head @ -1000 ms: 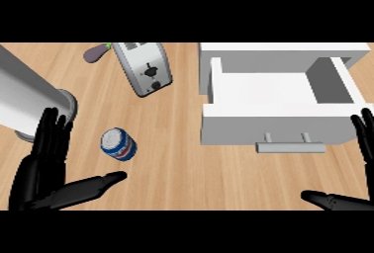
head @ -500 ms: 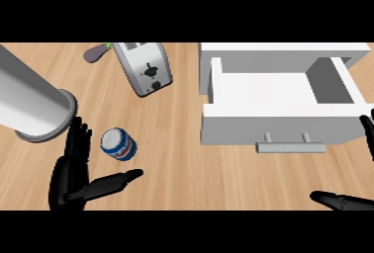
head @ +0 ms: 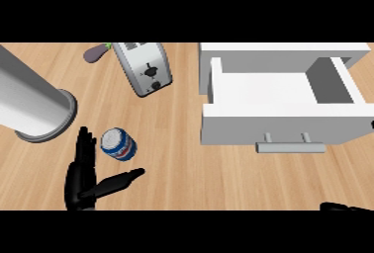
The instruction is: Pick up the can, place it into the drawer and close the drawer
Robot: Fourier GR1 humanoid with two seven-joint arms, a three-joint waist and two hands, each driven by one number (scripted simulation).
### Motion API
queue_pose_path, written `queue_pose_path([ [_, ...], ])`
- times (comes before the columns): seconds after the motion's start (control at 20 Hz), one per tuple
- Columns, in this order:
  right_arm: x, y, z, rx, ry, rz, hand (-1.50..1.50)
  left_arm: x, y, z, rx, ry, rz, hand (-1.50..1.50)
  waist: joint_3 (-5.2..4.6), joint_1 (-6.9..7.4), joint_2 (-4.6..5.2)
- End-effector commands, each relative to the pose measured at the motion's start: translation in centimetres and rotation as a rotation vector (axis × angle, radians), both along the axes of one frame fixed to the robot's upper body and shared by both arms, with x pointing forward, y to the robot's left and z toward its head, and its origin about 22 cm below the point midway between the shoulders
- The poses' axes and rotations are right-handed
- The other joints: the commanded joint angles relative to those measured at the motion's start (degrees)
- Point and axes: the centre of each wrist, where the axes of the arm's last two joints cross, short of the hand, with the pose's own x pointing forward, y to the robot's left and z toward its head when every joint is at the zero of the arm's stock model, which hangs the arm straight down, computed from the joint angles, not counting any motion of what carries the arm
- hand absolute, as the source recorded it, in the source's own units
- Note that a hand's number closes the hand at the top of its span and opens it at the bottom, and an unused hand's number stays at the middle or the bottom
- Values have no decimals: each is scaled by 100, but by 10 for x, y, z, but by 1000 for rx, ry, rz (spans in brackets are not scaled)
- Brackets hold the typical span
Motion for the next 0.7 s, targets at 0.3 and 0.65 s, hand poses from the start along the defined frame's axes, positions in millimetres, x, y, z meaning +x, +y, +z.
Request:
queue_pose_path([
  [0.3,1,-8,9,-1,-9,-3,-150,8,-9,-40,8,46,-2,-150,1,1,0],
  [0.65,-3,-1,18,-11,16,4,-150,33,40,-60,-43,57,58,-150,-1,-3,2],
])
